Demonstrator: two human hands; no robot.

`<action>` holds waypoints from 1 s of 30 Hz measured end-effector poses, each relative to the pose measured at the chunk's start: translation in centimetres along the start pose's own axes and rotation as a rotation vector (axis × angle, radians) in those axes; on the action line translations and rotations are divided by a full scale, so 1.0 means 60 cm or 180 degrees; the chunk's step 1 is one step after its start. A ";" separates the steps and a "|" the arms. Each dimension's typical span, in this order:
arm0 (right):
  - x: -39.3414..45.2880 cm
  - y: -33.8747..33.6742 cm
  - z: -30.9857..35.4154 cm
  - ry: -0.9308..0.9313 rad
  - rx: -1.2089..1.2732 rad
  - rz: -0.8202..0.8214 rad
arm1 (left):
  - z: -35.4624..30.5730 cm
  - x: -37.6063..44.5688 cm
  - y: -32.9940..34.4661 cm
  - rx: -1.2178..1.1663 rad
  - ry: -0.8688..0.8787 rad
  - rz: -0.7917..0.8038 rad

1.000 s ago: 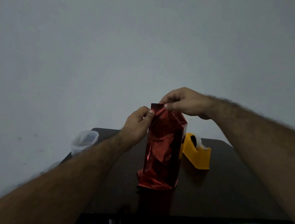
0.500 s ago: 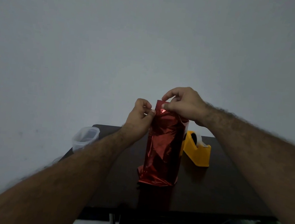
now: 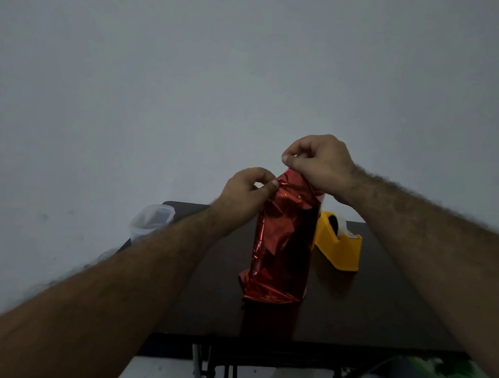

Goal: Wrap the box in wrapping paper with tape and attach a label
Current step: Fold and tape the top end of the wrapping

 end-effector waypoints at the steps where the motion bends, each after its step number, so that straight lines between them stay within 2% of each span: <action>1: -0.003 -0.001 -0.002 -0.0057 -0.0051 0.0092 | 0.002 0.002 0.001 -0.0071 -0.0044 -0.0016; 5: -0.012 -0.008 -0.008 0.0059 -0.0448 0.0395 | -0.002 0.002 0.010 -0.0382 -0.0170 -0.0122; 9: -0.001 -0.010 -0.025 0.0596 0.0165 0.0249 | -0.007 0.002 0.013 -0.0539 -0.0240 -0.0116; 13: 0.007 0.001 -0.045 0.0837 0.0700 0.0030 | -0.009 0.006 0.012 -0.0390 -0.0193 -0.0181; 17: 0.004 0.009 -0.059 0.0751 0.0726 -0.0056 | -0.008 0.013 0.014 -0.0197 -0.0224 -0.0179; 22: 0.003 0.003 -0.063 0.0680 0.0672 -0.0053 | -0.013 0.020 0.023 -0.0324 -0.0491 -0.0092; 26: -0.013 -0.021 -0.056 0.0691 0.0987 -0.0465 | -0.013 0.021 0.031 -0.0281 -0.0542 -0.0101; 30: -0.029 -0.037 -0.060 0.0727 0.1111 -0.0010 | -0.014 0.019 0.032 -0.0336 -0.0540 -0.0114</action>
Point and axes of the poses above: each hand's wrist, its own x-axis towards the middle knuckle, its own y-axis out of the palm, z = x × y, the point moved 2 cm from there along x, towards the middle knuckle, and after that the axes turned 8 degrees about z, right-handed, at the moved point
